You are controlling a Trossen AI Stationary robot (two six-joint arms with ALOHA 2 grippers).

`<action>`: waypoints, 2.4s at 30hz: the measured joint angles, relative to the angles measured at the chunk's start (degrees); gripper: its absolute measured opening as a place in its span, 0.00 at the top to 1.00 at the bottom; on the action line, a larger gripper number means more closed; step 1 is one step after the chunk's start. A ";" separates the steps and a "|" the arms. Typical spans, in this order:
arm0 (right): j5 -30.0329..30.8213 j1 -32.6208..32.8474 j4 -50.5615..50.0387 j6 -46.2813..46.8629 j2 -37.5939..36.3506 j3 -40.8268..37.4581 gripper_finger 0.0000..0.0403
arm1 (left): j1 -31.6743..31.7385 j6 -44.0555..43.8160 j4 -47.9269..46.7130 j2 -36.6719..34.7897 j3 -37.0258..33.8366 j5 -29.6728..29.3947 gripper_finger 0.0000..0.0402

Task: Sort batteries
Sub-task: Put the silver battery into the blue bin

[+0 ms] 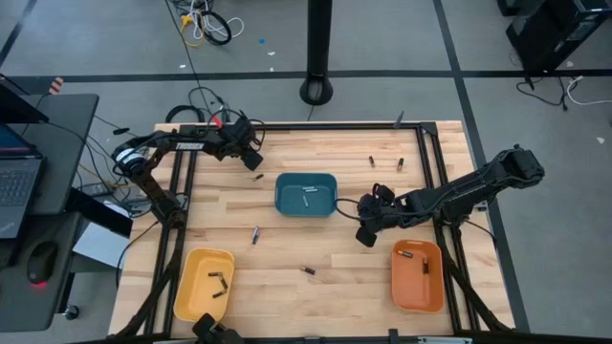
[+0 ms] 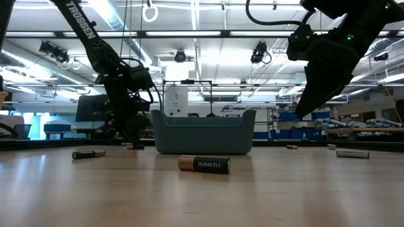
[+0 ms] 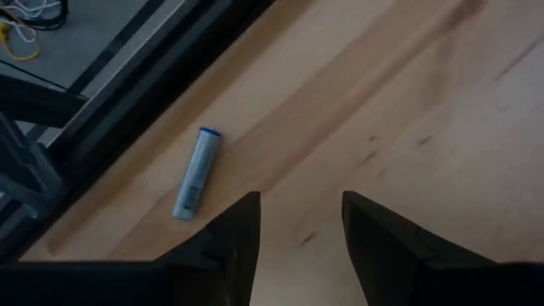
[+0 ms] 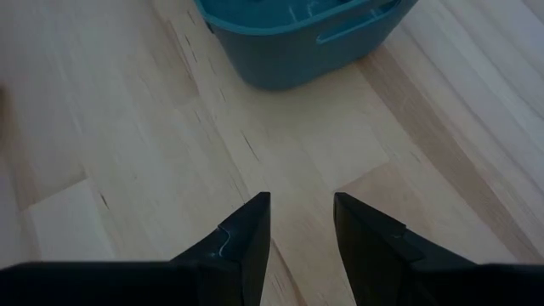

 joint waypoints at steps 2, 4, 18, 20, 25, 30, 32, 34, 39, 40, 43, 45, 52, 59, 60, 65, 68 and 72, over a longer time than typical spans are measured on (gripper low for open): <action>-0.09 0.00 0.02 0.01 0.00 0.00 0.65 | -0.02 0.51 -0.60 0.00 0.00 -0.14 0.57; -0.11 0.00 0.01 0.01 0.00 0.00 0.65 | -0.43 1.43 -1.55 -0.19 0.01 -0.08 0.58; -0.11 0.40 0.28 -0.01 0.00 0.00 0.65 | -0.49 6.51 -20.03 -3.77 13.86 -11.28 0.98; -0.07 0.65 0.31 -0.20 0.00 0.00 0.65 | 0.94 5.85 -22.86 -2.88 16.26 -11.41 0.97; -0.01 0.75 0.49 -0.54 0.00 0.00 0.65 | 2.87 4.56 -26.06 0.14 18.55 -10.59 0.98; 0.34 0.74 0.59 -0.82 0.00 0.00 0.65 | 3.00 3.34 -25.81 3.24 18.62 -10.01 0.98; 0.41 0.74 0.61 -0.97 0.00 0.00 0.65 | 2.94 2.14 -25.32 4.14 18.62 -11.12 0.98; 0.41 0.74 0.61 -0.99 0.00 0.00 0.65 | 2.62 0.52 -25.64 4.69 18.62 -13.30 0.98; 0.50 0.76 0.61 -1.00 0.00 0.00 0.65 | -1.66 -3.99 -28.70 5.15 18.62 -20.09 0.98; 0.52 0.74 0.61 -1.08 0.00 0.00 0.65 | -2.77 -4.29 -29.30 5.16 18.62 -22.34 0.98; 0.57 0.74 0.63 -1.31 0.00 0.00 0.65 | -4.94 -4.23 -29.95 5.16 18.69 -27.99 0.98; 0.57 0.75 0.63 -1.34 0.00 0.00 0.65 | -5.15 -4.34 -30.01 5.14 18.96 -27.35 0.98; 0.58 0.76 0.82 -1.39 0.00 0.00 0.65 | -5.25 -3.13 -24.86 6.81 20.80 -17.60 0.99; 0.59 0.76 1.03 -1.41 0.00 -0.02 0.65 | -5.52 -1.01 -21.58 11.50 20.88 -12.47 0.99; 0.59 0.76 1.08 -1.41 0.00 -0.02 0.65 | -5.56 -0.04 -20.29 11.97 20.90 -12.40 0.99; 0.59 0.76 1.07 -1.41 0.00 -0.02 0.65 | -4.99 -2.36 -18.03 12.31 21.66 -13.83 0.99; 0.59 0.76 1.05 -1.41 0.00 -0.02 0.65 | -3.49 -4.88 -20.79 12.31 22.90 -17.23 0.99; 0.59 0.76 1.05 -1.41 0.00 -0.02 0.65 | -1.70 -6.32 -25.12 12.47 22.91 -18.68 0.99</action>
